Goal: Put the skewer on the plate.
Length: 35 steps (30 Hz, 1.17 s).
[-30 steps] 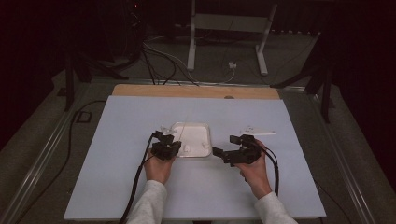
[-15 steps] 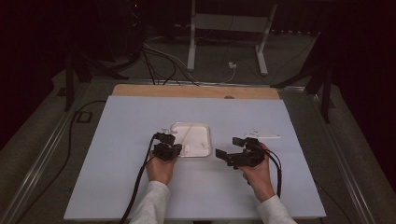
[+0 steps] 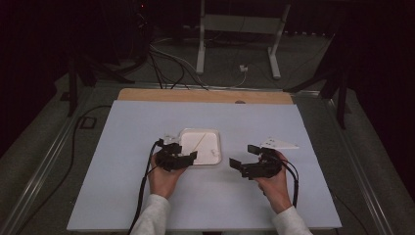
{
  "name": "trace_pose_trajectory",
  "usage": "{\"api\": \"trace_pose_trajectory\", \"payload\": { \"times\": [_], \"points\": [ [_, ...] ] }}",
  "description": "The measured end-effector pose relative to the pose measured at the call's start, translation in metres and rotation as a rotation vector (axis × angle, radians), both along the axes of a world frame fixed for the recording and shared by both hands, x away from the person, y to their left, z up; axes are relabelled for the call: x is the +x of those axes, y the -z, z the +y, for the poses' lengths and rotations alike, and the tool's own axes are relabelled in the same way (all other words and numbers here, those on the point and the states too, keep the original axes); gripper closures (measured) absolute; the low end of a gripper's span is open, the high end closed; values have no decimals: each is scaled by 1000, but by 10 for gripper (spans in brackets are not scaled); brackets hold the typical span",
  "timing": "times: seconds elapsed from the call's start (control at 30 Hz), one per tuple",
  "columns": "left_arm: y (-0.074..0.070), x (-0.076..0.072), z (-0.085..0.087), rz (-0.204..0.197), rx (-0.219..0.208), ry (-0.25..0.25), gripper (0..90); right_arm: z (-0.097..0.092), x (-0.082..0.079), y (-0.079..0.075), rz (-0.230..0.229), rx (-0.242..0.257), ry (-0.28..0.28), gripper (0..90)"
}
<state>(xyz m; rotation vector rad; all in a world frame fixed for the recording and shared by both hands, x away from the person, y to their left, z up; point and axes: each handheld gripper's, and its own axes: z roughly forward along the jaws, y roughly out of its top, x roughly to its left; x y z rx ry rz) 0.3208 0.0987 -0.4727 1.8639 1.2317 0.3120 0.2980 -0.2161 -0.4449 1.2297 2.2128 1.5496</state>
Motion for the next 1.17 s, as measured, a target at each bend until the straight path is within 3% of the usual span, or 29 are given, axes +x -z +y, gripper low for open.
{"api": "trace_pose_trajectory", "payload": {
  "times": [0.07, 0.13, 0.27, 0.47, 0.57, 0.7, 0.9, 1.17],
  "points": [
    [-8, -9, 9, -53, -15, 6, 187, -5, -3, 0, -24, -18, 9, 0],
    [-15, -17, 19, -106, -38, 6, 146, -12, -7, -1, -47, -30, 24, 0],
    [-22, -34, 41, -181, -28, -1, 12, -30, -16, 0, -97, -51, 55, 0],
    [-23, -60, 70, -282, -14, 12, 7, -58, -34, 10, -153, -75, 103, 0],
    [-21, -73, 85, -327, -18, -2, 7, -72, -41, 17, -158, -75, 124, 0],
    [-18, -88, 101, -389, -18, -25, 7, -91, -53, 23, -205, -88, 151, 0],
    [-12, -99, 116, -420, -1, -77, 8, -109, -67, 26, -210, -68, 192, 0],
    [-14, -103, 128, -436, -3, -135, 7, -116, -69, 27, -219, -76, 223, 0]
  ]
}}
